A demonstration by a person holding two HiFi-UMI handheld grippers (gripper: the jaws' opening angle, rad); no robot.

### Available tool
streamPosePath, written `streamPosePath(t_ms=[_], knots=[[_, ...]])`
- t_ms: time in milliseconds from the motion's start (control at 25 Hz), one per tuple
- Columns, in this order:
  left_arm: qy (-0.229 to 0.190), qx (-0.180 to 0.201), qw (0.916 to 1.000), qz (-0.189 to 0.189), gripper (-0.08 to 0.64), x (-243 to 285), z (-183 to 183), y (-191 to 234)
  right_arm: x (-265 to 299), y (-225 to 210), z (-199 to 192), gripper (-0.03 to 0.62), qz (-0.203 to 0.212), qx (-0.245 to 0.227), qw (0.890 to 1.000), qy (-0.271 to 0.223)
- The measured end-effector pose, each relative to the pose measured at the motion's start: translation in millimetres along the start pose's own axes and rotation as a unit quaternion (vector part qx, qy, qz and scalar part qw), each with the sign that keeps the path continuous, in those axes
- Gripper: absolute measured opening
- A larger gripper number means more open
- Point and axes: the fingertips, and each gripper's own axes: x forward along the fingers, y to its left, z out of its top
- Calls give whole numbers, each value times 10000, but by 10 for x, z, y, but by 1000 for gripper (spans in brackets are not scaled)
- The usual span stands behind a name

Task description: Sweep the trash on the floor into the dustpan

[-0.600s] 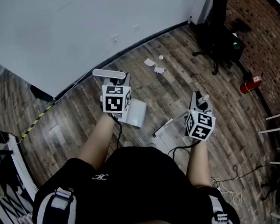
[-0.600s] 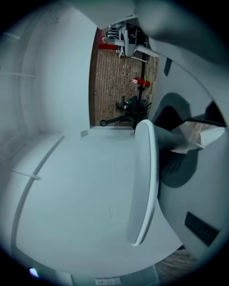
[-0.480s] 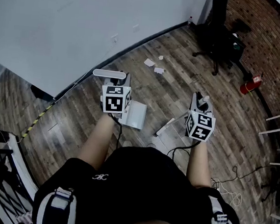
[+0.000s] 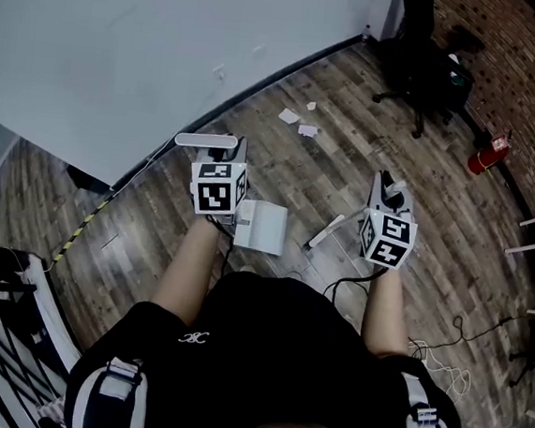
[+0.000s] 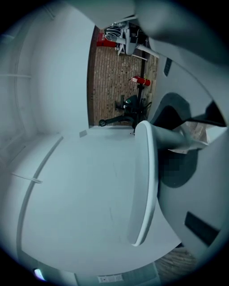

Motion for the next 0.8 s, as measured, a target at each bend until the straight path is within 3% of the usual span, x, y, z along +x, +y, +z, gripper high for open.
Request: streamPosePath(t_ms=[440,800], knots=[[-195,-56,9996,215,103,219,254,133,252,-212,-20,44,7,142,9999,18],[46,-241,9993,271,98,1081,204,351,903,-283,84,44,129,-38,9996,231]])
